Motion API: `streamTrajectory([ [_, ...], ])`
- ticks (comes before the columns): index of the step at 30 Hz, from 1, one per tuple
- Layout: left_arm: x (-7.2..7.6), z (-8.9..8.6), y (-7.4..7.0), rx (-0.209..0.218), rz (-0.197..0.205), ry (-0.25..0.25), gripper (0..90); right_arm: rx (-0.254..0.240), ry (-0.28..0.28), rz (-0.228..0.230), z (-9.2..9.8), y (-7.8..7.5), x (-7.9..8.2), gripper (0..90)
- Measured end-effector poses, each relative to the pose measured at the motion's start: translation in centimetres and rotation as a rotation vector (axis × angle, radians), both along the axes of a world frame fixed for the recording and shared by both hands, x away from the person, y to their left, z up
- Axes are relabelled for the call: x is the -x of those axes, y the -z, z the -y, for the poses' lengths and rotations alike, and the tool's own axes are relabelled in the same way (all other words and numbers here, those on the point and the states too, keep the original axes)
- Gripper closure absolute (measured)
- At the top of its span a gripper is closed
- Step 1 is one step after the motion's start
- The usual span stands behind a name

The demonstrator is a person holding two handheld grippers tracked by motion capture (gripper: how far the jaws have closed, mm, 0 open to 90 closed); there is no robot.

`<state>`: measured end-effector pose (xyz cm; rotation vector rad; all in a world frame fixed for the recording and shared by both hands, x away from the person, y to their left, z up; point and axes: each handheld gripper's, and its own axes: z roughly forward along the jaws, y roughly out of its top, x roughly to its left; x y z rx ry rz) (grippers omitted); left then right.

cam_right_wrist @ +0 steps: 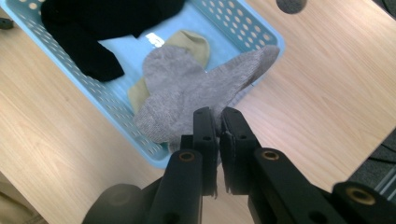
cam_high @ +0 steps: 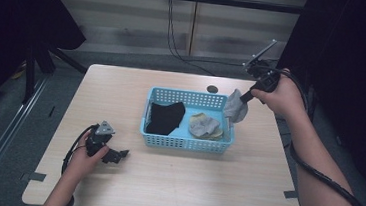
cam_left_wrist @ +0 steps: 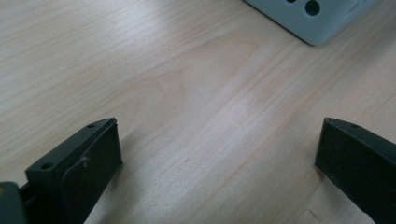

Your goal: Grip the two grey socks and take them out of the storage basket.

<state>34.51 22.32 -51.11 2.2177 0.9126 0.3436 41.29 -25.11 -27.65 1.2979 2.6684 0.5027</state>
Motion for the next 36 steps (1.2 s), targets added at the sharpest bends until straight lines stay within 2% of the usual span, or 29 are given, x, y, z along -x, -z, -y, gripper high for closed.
streamTrajectory([
  [9, 0.0, 0.0, 0.0, 0.000, 0.000, 0.000, 0.0, -0.010, 0.064, -0.003, 3.4, 0.7, 0.5, 85.1],
  [15, 0.0, 0.0, 0.0, 0.000, 0.000, 0.000, 0.0, -0.010, 0.090, -0.006, 5.0, 1.8, 0.6, 85.0],
  [27, 0.0, 0.0, 0.0, 0.000, 0.005, -0.003, 0.0, 0.001, 0.115, -0.041, 6.3, 5.3, 0.5, 84.6],
  [36, 0.0, 0.0, 0.0, 0.001, 0.003, -0.002, 0.0, 0.013, 0.112, -0.078, 6.0, 7.9, 0.2, 84.6],
])
